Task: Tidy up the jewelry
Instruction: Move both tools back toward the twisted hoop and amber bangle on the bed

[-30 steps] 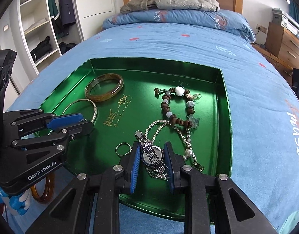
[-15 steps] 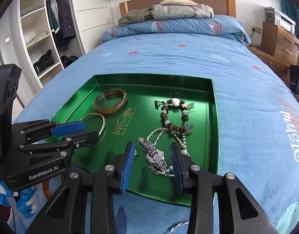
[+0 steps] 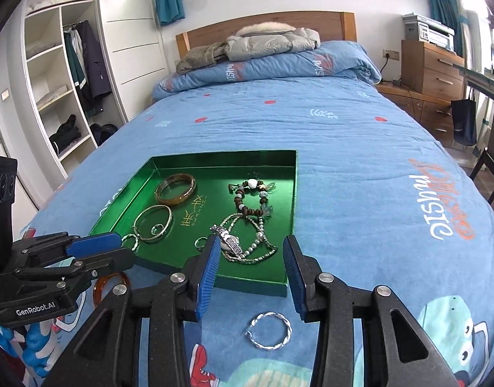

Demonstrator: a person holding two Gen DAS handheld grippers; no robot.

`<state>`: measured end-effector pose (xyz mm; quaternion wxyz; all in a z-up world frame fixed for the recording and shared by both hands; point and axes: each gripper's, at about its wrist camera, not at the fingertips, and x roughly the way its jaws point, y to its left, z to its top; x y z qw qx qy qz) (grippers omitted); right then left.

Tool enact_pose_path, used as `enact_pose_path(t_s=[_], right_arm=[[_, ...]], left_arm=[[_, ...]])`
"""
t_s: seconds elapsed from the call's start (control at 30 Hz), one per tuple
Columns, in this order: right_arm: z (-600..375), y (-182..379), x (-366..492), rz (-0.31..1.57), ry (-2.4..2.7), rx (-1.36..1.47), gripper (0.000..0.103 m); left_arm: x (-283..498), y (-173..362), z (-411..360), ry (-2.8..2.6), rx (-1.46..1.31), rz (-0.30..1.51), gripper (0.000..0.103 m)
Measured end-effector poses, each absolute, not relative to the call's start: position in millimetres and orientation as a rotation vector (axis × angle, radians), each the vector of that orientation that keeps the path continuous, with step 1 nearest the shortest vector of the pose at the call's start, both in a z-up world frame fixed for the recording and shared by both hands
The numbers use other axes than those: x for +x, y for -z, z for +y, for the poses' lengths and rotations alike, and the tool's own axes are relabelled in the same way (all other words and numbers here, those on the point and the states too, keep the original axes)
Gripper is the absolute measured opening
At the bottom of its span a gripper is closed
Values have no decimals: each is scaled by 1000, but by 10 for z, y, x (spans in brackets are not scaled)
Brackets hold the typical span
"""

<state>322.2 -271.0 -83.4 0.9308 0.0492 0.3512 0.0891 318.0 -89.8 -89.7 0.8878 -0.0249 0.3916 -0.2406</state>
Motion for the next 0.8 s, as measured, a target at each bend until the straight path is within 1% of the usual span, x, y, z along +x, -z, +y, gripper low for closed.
enact_pose_path(t_s=[0.57, 0.8], right_arm=[[-3097, 846, 2459, 772, -79, 132, 41], [-3194, 750, 2063, 773, -47, 136, 41]], left_arm=[[2494, 843, -1049, 581, -51, 856, 36], [2033, 847, -1191, 635, -7, 901, 37]])
